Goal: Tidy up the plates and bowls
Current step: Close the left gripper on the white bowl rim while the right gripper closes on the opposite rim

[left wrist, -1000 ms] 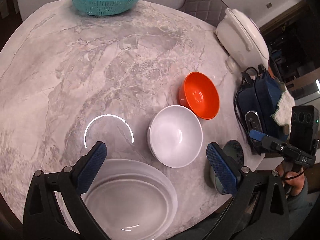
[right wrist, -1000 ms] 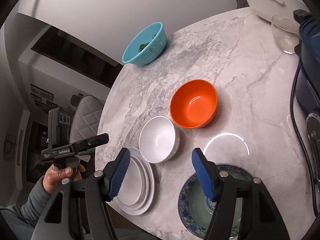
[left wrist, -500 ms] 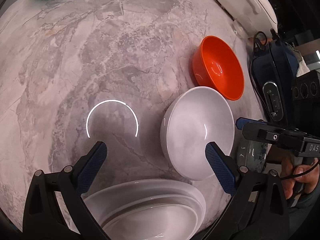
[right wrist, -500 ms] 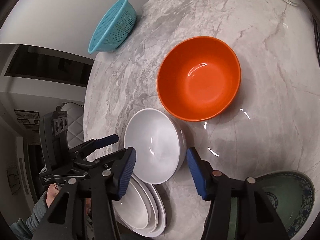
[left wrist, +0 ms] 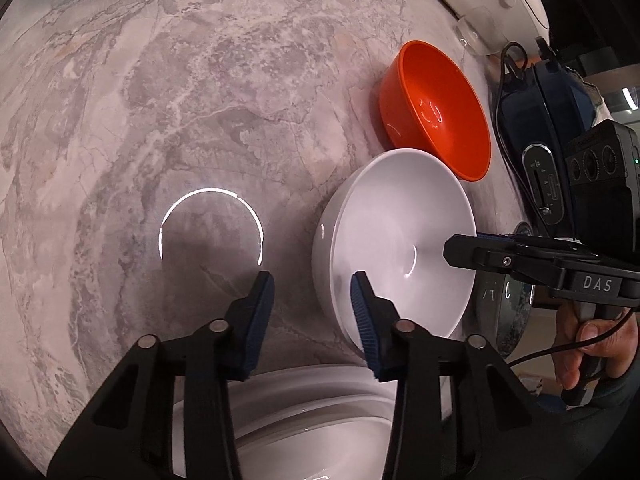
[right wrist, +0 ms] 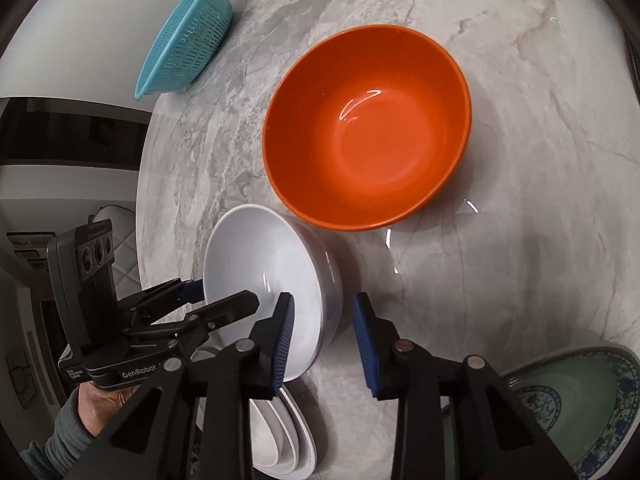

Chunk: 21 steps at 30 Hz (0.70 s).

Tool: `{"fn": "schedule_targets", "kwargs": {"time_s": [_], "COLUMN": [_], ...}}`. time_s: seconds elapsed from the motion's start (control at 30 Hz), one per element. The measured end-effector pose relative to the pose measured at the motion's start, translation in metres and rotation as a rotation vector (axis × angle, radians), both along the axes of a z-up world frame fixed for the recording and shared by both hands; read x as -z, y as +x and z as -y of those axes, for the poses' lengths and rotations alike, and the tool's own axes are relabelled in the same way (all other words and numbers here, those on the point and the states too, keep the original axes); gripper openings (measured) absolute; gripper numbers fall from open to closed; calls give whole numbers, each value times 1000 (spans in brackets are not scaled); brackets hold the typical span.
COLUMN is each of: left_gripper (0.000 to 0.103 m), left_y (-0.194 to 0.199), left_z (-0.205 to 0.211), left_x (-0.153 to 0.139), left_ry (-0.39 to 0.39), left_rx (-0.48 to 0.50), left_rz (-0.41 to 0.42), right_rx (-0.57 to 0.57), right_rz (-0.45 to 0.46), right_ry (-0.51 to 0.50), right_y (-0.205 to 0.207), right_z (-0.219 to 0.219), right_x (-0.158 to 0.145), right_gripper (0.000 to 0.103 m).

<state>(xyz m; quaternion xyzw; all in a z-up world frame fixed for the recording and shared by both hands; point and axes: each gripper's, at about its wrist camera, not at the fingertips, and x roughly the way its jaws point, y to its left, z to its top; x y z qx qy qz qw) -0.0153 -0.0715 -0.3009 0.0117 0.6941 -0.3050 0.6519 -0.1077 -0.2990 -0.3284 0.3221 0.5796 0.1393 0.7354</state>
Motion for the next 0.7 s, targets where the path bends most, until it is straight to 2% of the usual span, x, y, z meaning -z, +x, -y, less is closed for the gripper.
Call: {"fn": "schedule_targets", "kwargs": {"time_s": [0.07, 0.1, 0.23, 0.5, 0.7], "left_gripper": [30, 29, 15, 15, 15], "left_y": [0, -1, -4, -4, -9], "left_z": [5, 6, 18, 20, 21], "left_x": [2, 2, -1, -6, -28], "left_ry": [0, 2, 17, 31, 22], "left_rx": [4, 6, 14, 3, -5], "left_rz": [-3, -1, 20, 18, 26], "right_rx": [-3, -5, -11, -21, -15], "right_rz": [-6, -9, -8, 5, 31], "right_ry": [-6, -4, -14, -19, -9], "right_y": [0, 0, 2, 5, -3], "right_z": [0, 0, -3, -8, -5], "right_x": [1, 2, 3, 2, -12], "right_gripper": [28, 24, 15, 15, 15]}}
